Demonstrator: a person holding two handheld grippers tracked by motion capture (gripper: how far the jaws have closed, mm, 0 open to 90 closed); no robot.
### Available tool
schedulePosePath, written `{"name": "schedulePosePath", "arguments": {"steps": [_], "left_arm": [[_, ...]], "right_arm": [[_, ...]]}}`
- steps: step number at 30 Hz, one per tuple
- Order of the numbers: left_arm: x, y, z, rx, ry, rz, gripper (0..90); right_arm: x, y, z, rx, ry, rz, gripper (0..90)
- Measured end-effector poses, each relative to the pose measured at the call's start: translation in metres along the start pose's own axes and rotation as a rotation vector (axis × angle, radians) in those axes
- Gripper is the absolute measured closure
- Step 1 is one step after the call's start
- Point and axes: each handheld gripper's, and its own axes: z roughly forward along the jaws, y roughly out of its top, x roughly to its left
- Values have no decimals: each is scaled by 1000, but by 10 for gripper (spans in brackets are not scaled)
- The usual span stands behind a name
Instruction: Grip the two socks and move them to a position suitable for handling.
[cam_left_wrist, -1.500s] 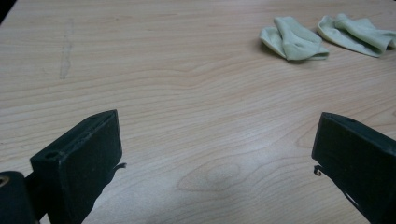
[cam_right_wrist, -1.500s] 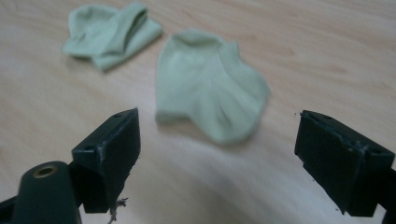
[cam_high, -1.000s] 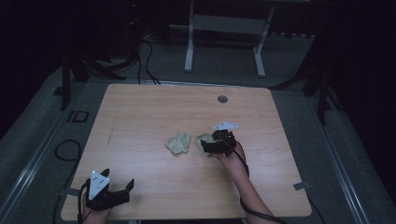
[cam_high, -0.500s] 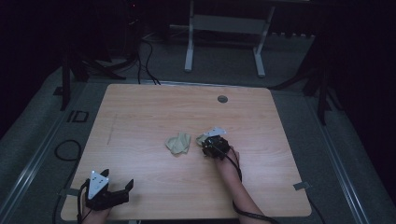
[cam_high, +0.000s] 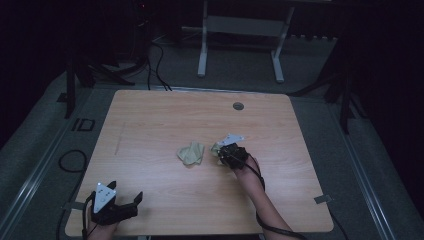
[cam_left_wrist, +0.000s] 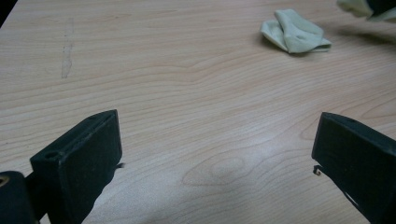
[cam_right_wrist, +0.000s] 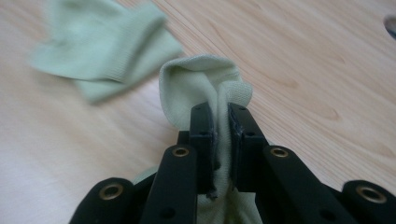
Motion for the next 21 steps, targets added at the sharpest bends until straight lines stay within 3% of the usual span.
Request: {"name": "schedulePosePath", "arguments": {"steps": [4,5,9,10,21], "left_arm": [[-1,0,0,0,-1,2,18],[-2,0,0,1,2,5,18],[-2,0,1,5,-2,7,18],[-2,0,1,7,-4,6,18],[-5,2,-1,4,-20,4,18]], "right_arm": [[6,2,-14,-31,29,-37,815],[10,2,-25,-50,48,-69,815],[14,1,-35,-63,63,-99,815],[20,-3,-47,-72,97,-118,814],[31,-26,-80,-97,171,-169,814]]}}
